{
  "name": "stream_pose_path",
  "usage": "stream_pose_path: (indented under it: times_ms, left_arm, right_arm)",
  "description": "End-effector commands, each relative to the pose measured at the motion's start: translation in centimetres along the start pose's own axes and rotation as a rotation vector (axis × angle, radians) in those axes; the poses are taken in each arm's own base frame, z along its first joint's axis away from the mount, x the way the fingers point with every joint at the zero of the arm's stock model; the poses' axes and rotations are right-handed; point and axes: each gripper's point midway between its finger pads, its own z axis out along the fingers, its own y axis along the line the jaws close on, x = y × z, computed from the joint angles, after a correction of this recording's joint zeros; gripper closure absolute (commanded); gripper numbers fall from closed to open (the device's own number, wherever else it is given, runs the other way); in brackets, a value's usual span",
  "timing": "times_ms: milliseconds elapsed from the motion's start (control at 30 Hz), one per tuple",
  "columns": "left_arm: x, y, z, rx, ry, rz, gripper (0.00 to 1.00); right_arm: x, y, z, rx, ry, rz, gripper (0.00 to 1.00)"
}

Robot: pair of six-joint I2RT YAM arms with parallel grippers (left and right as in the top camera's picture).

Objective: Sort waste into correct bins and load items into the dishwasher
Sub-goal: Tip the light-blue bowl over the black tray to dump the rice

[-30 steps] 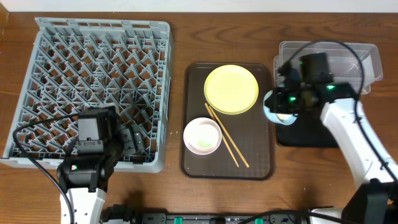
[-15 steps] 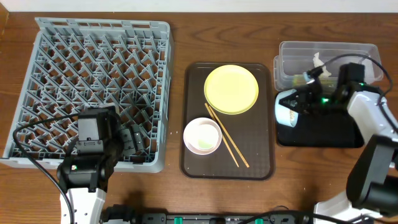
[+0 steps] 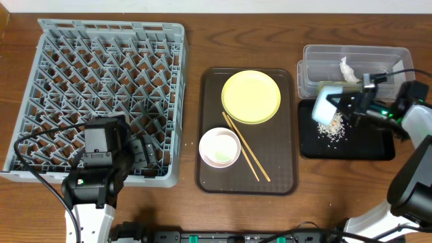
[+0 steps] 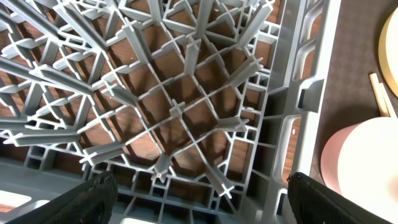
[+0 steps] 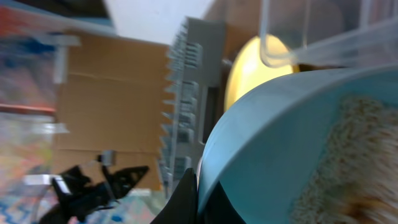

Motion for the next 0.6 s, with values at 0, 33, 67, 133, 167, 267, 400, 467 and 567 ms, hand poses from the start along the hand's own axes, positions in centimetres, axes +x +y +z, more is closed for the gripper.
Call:
stream_pose_path:
  times_ms: [0, 33, 67, 133, 167, 267, 400, 467, 567]
  left_arm:
    - [-0.7, -0.1, -0.5, 0.004, -0.021, -0.009, 0.11]
    - [-0.7, -0.1, -0.5, 0.004, -0.021, -0.009, 0.11]
    - [-0.7, -0.1, -0.5, 0.004, -0.021, -0.009, 0.11]
    - [-0.7, -0.1, -0.5, 0.004, -0.021, -0.009, 0.11]
    - [-0.7, -0.1, -0.5, 0.004, -0.021, -0.009, 0.11]
    - [-0.7, -0.1, -0.5, 0.004, -0.021, -0.009, 0.11]
    - [-0.7, -0.1, -0.5, 0.004, -0.021, -0.009, 0.11]
    - [-0.7, -0.1, -0.5, 0.004, -0.021, -0.009, 0.11]
    - [-0.7, -0.1, -0.5, 0.004, -0.021, -0.009, 0.11]
  right_arm:
    - [-0.9, 2.2, -2.1, -0.154, -0.063, 0.011, 0.99]
    - [-1.3, 2.0, -3.0, -0.150, -0.090, 0.041, 0.99]
    - [-1.6, 1.9, -3.6, -0.148, -0.106, 0.059, 0.99]
    - [-2.0, 1.6, -4.6, -0.145, -0.135, 0.088, 0.99]
    - [-2.2, 1.4, -5.3, -0.145, -0.152, 0.111, 0.99]
    - [-2.7, 1.1, -6.8, -0.145, -0.192, 0.177, 0.99]
    - [-3.3, 0.6, -8.9, -0.145, -0.248, 0.229, 0.99]
    - [-3.5, 0.4, -9.7, -0.146, -0.271, 0.250, 0.99]
    - [-3.6, 0.3, -10.4, -0.146, -0.289, 0.264, 0.99]
